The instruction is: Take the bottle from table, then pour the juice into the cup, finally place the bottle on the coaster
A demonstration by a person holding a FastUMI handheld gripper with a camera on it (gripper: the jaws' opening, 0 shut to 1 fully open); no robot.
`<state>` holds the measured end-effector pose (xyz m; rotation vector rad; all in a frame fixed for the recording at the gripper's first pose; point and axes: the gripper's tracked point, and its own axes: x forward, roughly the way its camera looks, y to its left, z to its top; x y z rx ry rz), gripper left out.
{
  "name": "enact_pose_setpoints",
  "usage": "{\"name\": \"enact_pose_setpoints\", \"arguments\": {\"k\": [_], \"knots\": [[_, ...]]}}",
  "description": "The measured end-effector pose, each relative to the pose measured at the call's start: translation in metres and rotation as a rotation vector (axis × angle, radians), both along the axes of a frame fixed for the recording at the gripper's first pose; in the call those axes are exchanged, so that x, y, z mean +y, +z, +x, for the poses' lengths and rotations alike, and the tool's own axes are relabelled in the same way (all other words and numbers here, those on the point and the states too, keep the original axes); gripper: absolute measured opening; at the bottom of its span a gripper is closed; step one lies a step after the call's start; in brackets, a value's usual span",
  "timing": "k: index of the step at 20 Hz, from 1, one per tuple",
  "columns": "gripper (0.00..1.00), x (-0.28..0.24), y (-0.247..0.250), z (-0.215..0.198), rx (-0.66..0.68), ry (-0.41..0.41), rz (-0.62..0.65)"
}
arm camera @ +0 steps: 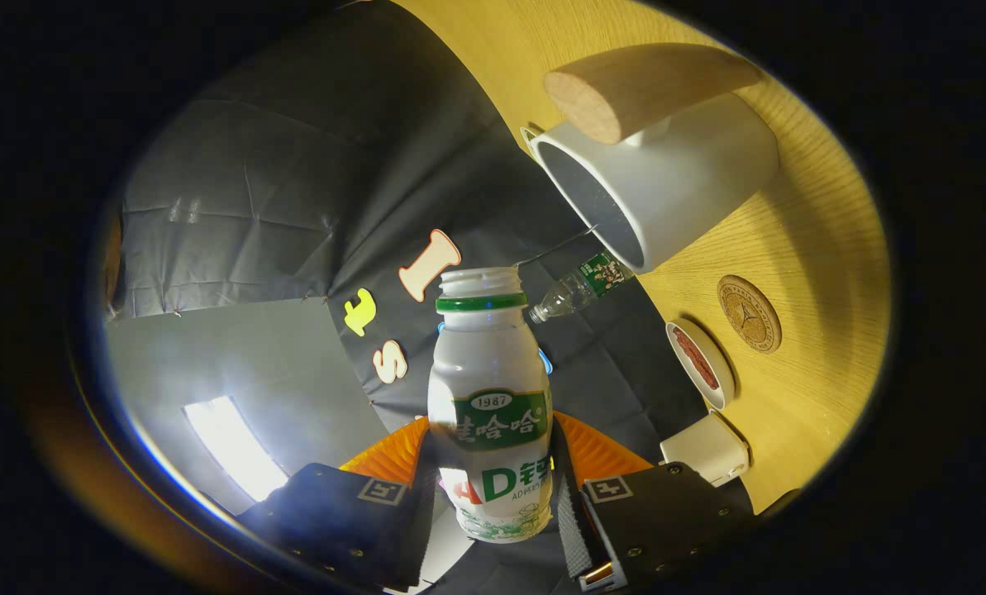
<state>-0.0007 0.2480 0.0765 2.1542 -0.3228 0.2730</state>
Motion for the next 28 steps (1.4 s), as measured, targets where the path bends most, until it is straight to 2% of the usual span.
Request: {"name": "enact_pose_setpoints", "arguments": {"k": [28], "knots": [[0.63, -0.011, -0.002, 0.007, 0.035, -0.017, 0.163]]}}
